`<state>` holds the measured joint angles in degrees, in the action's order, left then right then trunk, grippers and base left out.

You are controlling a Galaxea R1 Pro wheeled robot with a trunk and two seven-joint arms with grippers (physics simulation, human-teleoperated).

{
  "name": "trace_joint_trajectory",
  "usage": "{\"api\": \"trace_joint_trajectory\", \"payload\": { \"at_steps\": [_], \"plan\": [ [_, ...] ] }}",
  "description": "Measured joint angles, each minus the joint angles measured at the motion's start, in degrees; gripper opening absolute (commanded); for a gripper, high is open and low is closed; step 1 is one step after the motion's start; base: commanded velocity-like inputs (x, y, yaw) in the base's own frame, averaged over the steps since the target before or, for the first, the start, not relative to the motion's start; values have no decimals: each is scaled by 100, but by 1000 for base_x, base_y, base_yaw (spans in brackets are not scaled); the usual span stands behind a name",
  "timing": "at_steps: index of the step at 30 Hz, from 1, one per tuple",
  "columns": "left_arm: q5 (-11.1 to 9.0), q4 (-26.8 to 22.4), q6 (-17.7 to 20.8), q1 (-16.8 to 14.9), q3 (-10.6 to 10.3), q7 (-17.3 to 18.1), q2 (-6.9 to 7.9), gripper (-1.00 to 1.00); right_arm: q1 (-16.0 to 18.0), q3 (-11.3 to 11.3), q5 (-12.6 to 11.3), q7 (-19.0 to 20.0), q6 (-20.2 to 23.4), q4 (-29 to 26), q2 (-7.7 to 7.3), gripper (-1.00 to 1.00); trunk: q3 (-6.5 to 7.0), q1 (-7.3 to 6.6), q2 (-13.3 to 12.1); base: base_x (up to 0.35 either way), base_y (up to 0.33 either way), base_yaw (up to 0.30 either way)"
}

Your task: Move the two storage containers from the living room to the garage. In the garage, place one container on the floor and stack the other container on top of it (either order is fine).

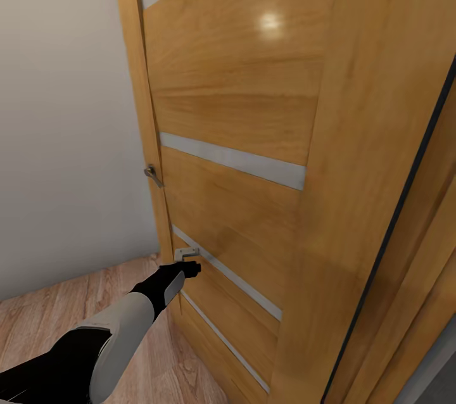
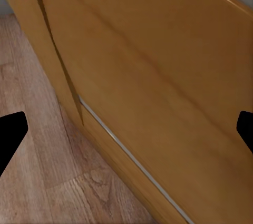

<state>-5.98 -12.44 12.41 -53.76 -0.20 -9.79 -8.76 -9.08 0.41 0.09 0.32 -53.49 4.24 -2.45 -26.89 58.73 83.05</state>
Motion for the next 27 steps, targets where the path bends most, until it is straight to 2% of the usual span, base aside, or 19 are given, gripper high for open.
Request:
{"api": "trace_joint_trajectory", "payload": {
  "at_steps": [8, 9, 23, 27],
  "plan": [
    [45, -2, 2, -2, 6, -13, 1, 100, 0, 0, 0, 0, 0, -1, 0, 100, 0, 0, 0, 0, 0, -34],
    [117, -7, 5, -4, 16, -33, 5, 100, -1, 0, 0, 0, 0, -1, 0, 100, 1, 0, 0, 0, 0, -199],
    [113, -10, 6, -4, 16, -24, 260, 100, -1, 0, 0, 0, 0, -1, 0, 100, 1, 0, 0, 0, 0, -255],
    [105, -4, 9, -1, 12, -22, 211, 100, 0, -6, 0, 0, 0, 0, 0, 100, 0, 0, 0, 0, 0, -60]
  ]
}}
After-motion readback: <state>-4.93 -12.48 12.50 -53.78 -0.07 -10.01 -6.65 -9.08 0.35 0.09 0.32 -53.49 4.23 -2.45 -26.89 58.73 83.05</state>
